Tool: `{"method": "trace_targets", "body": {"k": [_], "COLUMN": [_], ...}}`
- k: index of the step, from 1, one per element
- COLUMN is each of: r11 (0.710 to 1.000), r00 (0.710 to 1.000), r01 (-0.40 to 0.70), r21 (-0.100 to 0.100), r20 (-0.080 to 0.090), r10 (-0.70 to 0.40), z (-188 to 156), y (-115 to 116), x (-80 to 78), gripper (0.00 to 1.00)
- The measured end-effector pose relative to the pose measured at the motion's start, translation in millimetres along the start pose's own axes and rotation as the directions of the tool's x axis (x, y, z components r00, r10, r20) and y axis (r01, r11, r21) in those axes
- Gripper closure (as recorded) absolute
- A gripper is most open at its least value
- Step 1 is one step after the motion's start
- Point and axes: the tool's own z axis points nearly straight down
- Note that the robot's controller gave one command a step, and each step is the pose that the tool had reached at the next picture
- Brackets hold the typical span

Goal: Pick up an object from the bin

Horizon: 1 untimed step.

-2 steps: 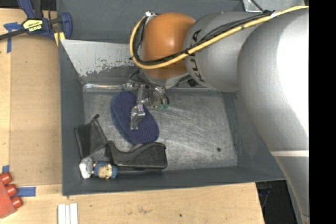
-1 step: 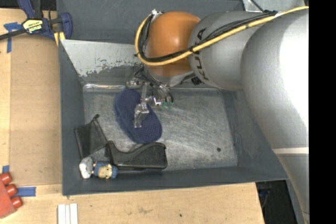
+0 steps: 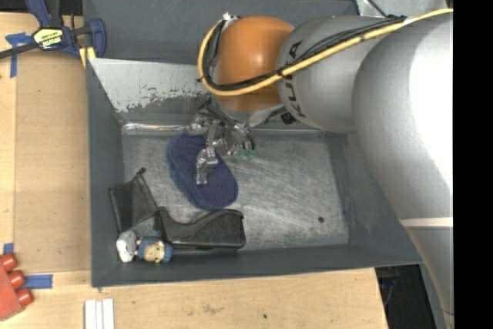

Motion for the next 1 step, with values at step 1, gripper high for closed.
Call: {"method": "trace_targets", "body": {"k": [1], "r11": [0.999], "r00": [0.999], "r01": [0.051], "r21": [0.007], "r20": [0.009], "r10": [-0.051], "z": [-121.9], "y": [2.8], "x": [-4.4], "gripper": [1.00]}}
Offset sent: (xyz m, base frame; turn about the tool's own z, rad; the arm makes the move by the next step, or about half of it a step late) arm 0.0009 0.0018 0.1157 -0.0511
